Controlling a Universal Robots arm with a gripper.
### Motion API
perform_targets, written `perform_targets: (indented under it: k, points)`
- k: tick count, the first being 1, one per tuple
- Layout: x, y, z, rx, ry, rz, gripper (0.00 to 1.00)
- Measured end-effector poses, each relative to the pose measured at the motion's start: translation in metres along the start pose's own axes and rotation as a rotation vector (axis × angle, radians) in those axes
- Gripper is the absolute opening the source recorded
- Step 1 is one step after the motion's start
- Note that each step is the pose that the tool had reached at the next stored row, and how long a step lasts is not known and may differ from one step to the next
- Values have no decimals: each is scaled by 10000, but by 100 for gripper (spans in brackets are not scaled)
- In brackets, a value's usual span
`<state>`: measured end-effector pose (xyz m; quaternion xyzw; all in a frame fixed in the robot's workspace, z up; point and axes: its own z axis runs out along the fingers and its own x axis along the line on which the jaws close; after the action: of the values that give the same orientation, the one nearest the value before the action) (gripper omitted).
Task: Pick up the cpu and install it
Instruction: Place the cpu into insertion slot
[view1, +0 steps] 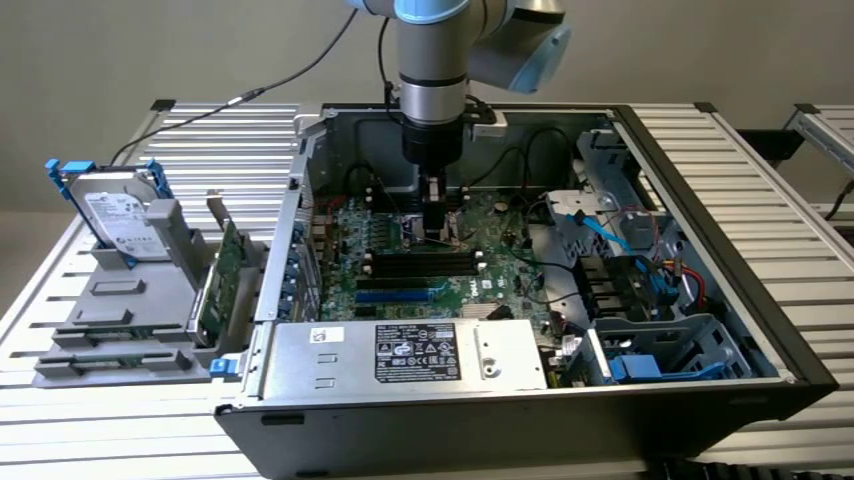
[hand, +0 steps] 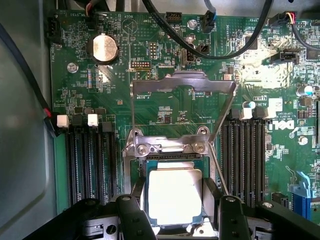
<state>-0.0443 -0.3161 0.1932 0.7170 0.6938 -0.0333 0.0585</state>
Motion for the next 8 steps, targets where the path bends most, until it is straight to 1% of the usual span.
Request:
perform_targets:
  k: [8]
  points:
    - [-1,0,0,-6,0,-8,55]
